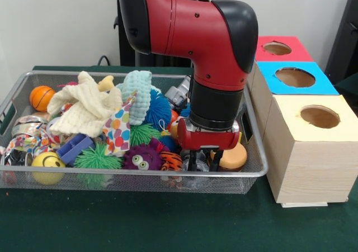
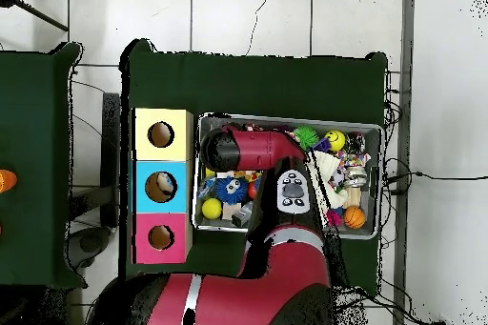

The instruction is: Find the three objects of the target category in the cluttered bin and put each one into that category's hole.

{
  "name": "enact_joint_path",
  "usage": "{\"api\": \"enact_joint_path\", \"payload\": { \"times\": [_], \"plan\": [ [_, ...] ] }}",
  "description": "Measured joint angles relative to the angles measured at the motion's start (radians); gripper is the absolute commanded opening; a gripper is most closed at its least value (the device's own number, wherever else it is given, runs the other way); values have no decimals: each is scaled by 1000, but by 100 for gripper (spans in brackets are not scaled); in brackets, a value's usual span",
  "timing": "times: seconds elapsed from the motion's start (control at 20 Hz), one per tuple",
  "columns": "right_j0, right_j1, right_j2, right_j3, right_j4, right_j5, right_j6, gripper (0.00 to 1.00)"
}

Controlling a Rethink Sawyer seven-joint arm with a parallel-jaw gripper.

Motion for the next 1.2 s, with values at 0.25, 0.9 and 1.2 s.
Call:
{"api": "enact_joint_path", "payload": {
  "times": [0.25, 0.9, 1.2],
  "plan": [
    [0, 0, 0, 0, 0, -4, 0, 0],
    [32, -108, -28, 98, 2, 80, 0, 0],
    [64, -209, -47, 161, 5, 267, 0, 0]
  ]
}}
